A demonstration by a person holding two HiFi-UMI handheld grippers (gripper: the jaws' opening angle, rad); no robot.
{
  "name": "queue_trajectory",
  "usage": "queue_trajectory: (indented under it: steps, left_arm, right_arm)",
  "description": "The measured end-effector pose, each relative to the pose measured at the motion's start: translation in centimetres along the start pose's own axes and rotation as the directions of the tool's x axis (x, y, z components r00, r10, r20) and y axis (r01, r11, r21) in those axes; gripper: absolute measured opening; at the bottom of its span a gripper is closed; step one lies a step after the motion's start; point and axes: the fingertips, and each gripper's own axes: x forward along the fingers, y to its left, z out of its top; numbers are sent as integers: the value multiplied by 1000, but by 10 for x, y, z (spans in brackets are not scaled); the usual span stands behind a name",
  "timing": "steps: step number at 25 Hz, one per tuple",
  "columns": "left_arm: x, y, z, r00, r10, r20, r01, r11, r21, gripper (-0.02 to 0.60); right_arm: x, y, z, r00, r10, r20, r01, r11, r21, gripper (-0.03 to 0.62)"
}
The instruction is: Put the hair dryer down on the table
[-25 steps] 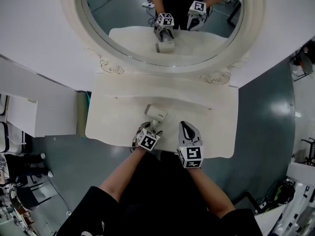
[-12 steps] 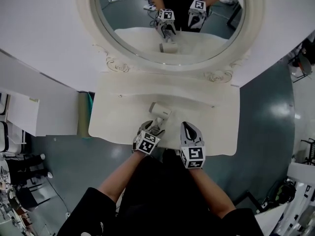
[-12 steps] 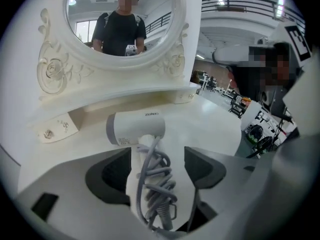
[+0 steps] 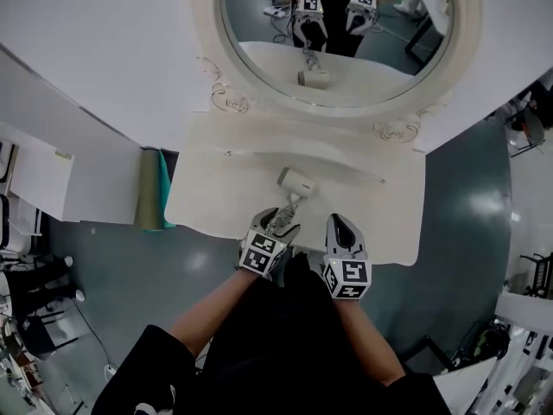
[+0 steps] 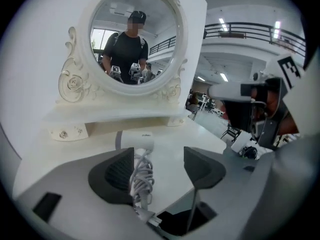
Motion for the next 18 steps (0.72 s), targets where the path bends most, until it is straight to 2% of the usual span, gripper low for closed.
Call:
queue_trajectory:
  steps: [3, 8, 10, 12, 14, 16, 18]
  left_arm:
    - [-29, -12, 22, 996, -22, 81, 23, 1000, -14, 300]
    - [-73, -33, 57, 983, -50, 177, 53, 999, -13, 183]
    - [-91, -39, 73, 974, -45, 222, 44, 999, 7, 117]
    - [-109, -45, 89, 960, -34, 277, 17, 998, 63, 63]
    - [-125, -51, 104, 941, -23, 337, -21, 992, 127, 36]
    - [-140, -57, 117, 919, -23, 394, -31, 991, 130, 21]
    - [-151, -59, 126, 901, -24, 433, -22, 995, 100, 15]
  right_arm:
    - [-12, 12, 13, 999, -28, 33, 28, 999, -16, 21]
    - [-31, 38, 29, 997, -32, 63, 31, 999, 21, 21]
    - [-40, 49, 41, 996, -29, 85, 27, 999, 20, 21]
    - [-46, 57, 52, 994, -26, 102, 23, 999, 31, 20]
    - [-50, 63, 61, 993, -23, 116, 14, 997, 70, 21]
    - [-54, 71, 70, 991, -21, 136, 11, 997, 74, 21]
    - [-58, 78, 78, 988, -23, 153, 16, 999, 49, 21]
